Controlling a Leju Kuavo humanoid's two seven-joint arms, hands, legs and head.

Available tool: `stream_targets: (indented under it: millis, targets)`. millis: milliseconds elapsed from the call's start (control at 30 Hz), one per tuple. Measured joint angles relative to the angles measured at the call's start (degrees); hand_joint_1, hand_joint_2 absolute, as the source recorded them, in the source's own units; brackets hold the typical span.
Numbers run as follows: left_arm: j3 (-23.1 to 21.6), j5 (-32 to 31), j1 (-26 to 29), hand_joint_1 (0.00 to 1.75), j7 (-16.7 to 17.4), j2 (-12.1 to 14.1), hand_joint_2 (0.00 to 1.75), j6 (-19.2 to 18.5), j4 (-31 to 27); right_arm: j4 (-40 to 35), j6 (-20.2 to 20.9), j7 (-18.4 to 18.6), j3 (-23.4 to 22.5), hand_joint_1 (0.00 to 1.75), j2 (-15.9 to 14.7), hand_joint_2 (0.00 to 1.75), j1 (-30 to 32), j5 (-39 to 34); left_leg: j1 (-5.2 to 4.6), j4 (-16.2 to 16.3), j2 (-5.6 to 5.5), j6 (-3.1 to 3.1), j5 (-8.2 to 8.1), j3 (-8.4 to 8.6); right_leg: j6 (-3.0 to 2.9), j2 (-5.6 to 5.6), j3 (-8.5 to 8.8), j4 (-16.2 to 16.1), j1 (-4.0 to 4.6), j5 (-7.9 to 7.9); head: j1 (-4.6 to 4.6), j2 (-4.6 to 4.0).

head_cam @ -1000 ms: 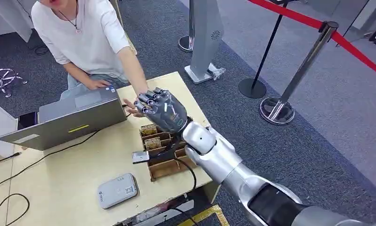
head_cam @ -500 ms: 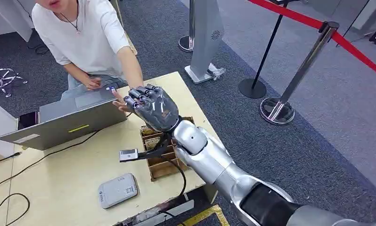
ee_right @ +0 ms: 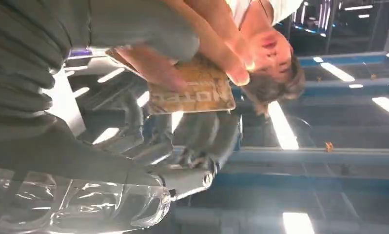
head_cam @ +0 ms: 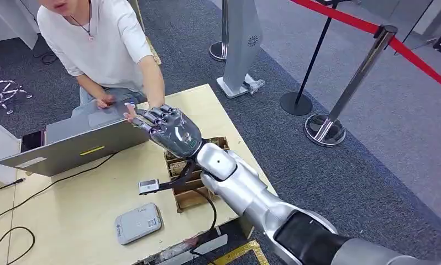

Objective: Pass the card to the sensor for recognition and then transmit it.

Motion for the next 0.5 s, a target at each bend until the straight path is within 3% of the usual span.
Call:
stream_targets:
  millis: [33, 67, 500]
  targets:
    - [0.0, 0.0, 0.0, 0.0, 0.0, 0.0, 0.0, 0.0, 0.0, 0.37, 0.0, -0.15, -0.18, 0.0, 0.15, 1.75, -0.12, 0.0, 0.0, 0.0, 0.0, 0.0, 0.0, 0.0, 0.0, 0.0, 0.0, 0.0, 0.0, 0.0, 0.0, 0.0]
    - [0.0, 0.0, 0.0, 0.0, -0.02, 0.0, 0.0, 0.0, 0.0, 0.72, 0.0, -0.24, -0.33, 0.0, 0.31, 0.0, -0.23, 0.0, 0.0, 0.0, 0.0, 0.0, 0.0, 0.0, 0.0, 0.0, 0.0, 0.0, 0.0, 0.0, 0.0, 0.0]
    - [0.0, 0.04, 0.01, 0.0, -0.09, 0.0, 0.0, 0.0, 0.0, 2.75, 0.0, -2.43, -2.62, 0.0, 1.6, 0.0, -0.68, -1.2, 0.0, 0.0, 0.0, 0.0, 0.0, 0.0, 0.0, 0.0, -0.01, 0.0, 0.0, 0.0, 0.0, 0.0]
